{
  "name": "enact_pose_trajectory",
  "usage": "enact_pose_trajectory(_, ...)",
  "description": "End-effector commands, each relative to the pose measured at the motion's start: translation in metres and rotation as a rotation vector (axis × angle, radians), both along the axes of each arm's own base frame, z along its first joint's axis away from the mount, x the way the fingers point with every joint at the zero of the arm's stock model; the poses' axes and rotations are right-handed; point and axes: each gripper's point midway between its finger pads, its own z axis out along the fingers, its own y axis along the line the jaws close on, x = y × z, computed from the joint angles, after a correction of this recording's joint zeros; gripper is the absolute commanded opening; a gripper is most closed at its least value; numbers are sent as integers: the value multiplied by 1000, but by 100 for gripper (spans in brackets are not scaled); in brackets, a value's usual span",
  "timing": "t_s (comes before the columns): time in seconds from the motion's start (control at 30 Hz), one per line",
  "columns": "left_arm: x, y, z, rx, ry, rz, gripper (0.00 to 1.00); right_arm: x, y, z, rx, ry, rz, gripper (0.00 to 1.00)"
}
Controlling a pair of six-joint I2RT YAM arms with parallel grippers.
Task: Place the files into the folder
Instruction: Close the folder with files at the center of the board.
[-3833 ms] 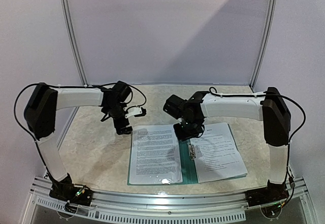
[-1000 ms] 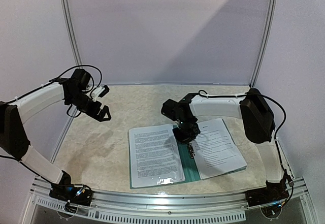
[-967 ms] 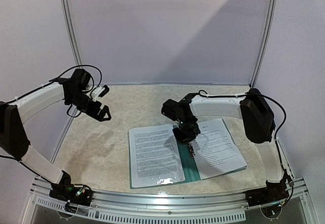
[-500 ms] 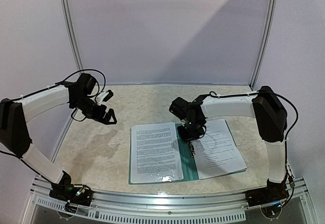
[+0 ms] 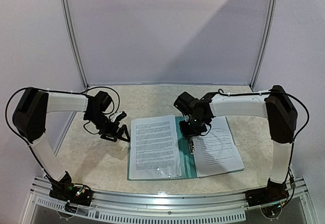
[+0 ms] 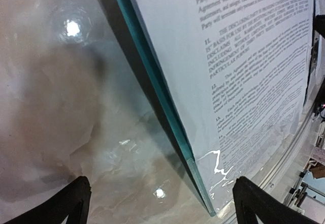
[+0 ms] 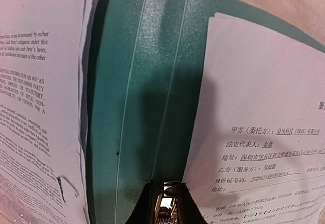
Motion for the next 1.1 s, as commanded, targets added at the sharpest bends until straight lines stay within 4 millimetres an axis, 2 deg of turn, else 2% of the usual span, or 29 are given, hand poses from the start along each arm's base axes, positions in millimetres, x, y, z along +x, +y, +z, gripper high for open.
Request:
enact_pose_trajectory(0.0, -6, -16, -13, -54, 56, 5, 100, 10, 2, 29, 87, -74, -33, 0)
enact_pose_trajectory(0.2, -4, -29, -21, -127, 90, 12, 100, 12, -2, 33, 96, -83, -38, 0)
enact_pose_trajectory(0.47, 6, -54, -25, -226, 96, 38, 100, 13, -1, 24, 108, -72, -36, 0)
enact_pose_trajectory(0.6, 1, -71, -25, -269, 98, 10, 99, 13, 1, 19, 129, -60, -39, 0)
enact_pose_trajectory(0.77, -11, -84, -24, -304, 155, -17, 93, 16, 1, 5, 128, -46, -48, 0)
enact_pose_trajectory(0.9, -9, -91, 3, -351, 140, -42, 89, 16, 0, -17, 121, -11, -48, 0)
enact_pose_trajectory(1.07, -8, -104, 64, -434, 36, -115, 91, 19, 8, -37, 120, 25, -48, 0)
